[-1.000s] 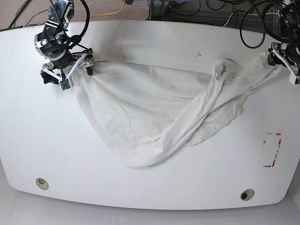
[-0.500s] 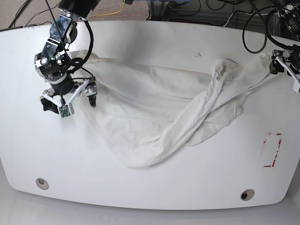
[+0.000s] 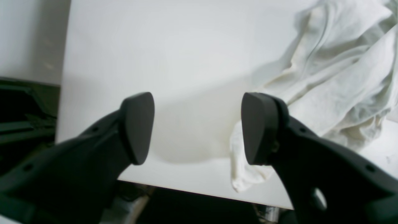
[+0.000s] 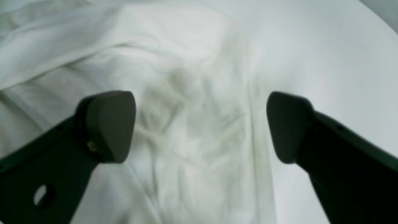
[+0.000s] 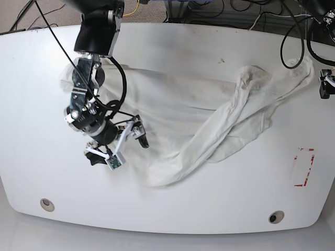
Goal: Layout the t-shirt on the table in an organized manner, then fold the t-shirt properly
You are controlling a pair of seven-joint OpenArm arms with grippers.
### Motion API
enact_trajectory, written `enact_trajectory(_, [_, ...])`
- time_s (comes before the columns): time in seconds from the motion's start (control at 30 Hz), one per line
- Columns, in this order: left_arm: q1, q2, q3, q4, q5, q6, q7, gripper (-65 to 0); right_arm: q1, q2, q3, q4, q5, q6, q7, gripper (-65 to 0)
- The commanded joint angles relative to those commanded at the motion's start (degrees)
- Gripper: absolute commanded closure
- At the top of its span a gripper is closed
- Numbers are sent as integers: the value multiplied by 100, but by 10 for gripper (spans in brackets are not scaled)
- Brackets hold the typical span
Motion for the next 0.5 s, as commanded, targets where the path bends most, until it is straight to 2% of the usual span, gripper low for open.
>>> enact_trajectory(0.23, [18, 9, 0, 0, 0, 0, 0, -415, 976, -352, -62, -1354, -35, 0, 18, -650])
enact_trajectory(0.4, [35, 18, 0, 0, 0, 0, 0, -415, 1503, -519, -70, -2418, -70, -13, 589, -650])
enact_trajectory(0.5, [44, 18, 0, 0, 0, 0, 0, -415, 1776, -492, -70, -3077, -70, -277, 1011, -650])
